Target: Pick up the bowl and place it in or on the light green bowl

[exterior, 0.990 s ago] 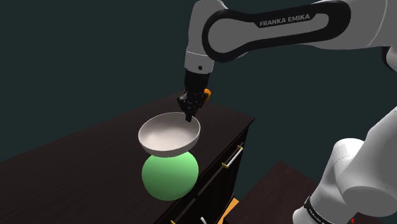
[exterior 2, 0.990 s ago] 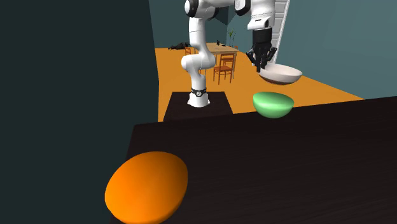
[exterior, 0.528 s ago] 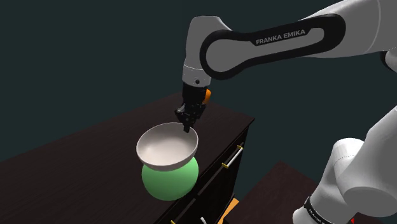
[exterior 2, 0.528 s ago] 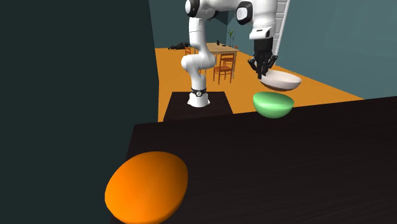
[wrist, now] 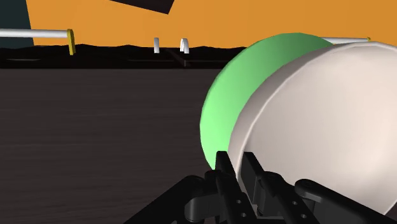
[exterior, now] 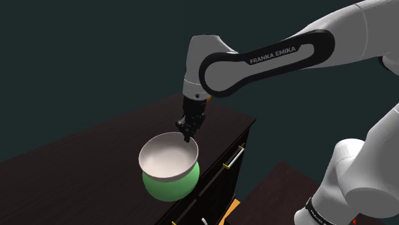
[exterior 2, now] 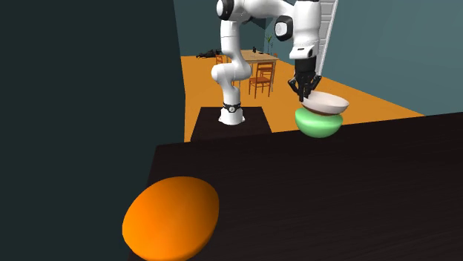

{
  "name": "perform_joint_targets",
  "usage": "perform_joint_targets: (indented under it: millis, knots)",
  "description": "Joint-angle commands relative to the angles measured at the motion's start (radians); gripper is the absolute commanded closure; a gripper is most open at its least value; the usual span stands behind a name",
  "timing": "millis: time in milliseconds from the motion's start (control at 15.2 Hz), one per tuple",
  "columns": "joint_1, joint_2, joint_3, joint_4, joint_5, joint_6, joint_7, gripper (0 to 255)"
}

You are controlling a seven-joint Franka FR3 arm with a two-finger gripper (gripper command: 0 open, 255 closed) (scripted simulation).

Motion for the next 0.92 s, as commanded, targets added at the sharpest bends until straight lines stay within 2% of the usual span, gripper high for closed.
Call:
perform_joint_targets:
  millis: [0, 264, 726, 792, 858]
  knots:
    - [0.000, 0.004, 0.000, -0.023, 0.001, 0.028, -0.005, 255]
    - [0.001, 0.018, 0.002, -0.055, 0.003, 0.073, -0.009, 255]
    - [0.001, 0.018, 0.002, -0.054, 0.003, 0.073, -0.009, 255]
    - [0.001, 0.018, 0.002, -0.054, 0.003, 0.073, -0.009, 0]
    - [0.001, 0.019, 0.002, -0.054, 0.003, 0.073, -0.008, 0]
